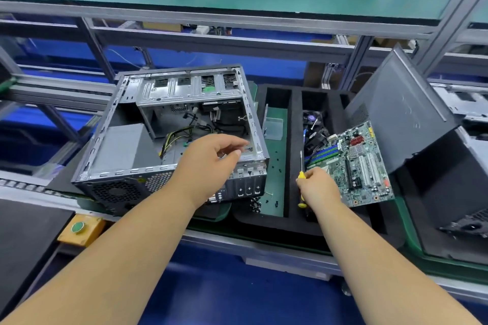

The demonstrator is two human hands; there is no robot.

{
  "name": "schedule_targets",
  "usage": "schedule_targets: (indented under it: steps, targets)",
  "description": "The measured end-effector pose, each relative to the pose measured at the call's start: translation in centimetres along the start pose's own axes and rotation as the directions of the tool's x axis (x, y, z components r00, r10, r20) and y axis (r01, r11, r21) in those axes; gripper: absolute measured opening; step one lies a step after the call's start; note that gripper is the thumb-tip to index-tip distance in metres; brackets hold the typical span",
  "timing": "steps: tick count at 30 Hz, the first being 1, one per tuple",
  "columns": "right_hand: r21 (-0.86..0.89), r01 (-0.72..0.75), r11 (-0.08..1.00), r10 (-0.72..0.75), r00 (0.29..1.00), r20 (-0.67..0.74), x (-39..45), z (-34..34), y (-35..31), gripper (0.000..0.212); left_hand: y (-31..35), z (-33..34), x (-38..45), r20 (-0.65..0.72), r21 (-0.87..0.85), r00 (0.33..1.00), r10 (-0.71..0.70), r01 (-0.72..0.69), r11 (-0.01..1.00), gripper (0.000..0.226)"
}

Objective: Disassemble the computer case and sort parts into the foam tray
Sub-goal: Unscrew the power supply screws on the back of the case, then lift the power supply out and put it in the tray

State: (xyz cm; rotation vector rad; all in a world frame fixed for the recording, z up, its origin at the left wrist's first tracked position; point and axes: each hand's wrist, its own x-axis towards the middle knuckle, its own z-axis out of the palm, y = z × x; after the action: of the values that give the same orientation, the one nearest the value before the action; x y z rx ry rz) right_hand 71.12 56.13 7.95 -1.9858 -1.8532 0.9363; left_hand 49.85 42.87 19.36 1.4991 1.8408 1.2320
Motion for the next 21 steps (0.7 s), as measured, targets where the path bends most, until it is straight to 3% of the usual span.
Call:
schedule_targets:
  steps: [8,21]
  targets:
    - [-0.142,0.030,0.989,-0.021,0.997,0.068,1.2,1.0,0.0,0.027,-0.4,-0.2,0.6,-0.019,0.033,1.000,-0.026,0.026,0.999,0.026]
    - [-0.192,-0.003,0.981,0.019,0.997,0.080,1.5,1.0,0.2,0.033,-1.4,-1.4,0.2,-0.052,0.040,0.998,-0.045,0.047,0.998,0.025]
